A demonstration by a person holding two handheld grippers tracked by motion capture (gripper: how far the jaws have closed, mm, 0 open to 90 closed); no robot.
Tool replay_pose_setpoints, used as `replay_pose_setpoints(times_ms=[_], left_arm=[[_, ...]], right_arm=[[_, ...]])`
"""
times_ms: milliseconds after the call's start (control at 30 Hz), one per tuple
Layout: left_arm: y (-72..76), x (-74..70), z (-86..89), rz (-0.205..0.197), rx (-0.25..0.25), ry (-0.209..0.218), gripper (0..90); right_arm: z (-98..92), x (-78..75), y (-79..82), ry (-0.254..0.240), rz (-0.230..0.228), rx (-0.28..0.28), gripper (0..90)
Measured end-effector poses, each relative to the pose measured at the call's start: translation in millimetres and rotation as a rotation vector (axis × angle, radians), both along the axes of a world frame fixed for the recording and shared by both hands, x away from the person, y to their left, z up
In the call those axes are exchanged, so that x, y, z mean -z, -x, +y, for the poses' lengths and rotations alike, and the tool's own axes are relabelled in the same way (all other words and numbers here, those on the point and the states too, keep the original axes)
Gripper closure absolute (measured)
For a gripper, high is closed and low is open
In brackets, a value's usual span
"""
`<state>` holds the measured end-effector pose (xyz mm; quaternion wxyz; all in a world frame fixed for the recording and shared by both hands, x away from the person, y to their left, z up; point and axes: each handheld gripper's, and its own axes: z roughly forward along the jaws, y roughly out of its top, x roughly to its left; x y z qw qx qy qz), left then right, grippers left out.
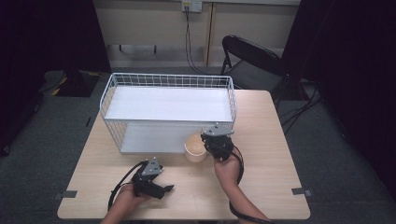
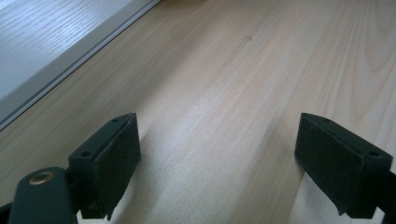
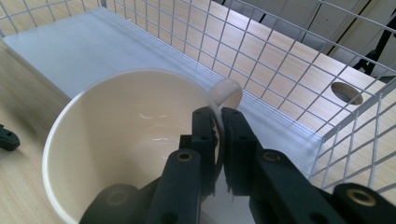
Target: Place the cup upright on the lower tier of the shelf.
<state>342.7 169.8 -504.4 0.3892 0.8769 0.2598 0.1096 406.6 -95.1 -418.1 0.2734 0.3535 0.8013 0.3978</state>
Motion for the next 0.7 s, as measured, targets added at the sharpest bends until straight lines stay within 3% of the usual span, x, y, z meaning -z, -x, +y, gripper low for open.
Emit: replay_pose_setpoints(times_ms=[700], left_arm=[[0.0,0.0,0.0,0.000,0.000,0.000,13.9]], right_arm=[[7.8,2.5,-11.4,-0.001,0.002,0.026,84.4]])
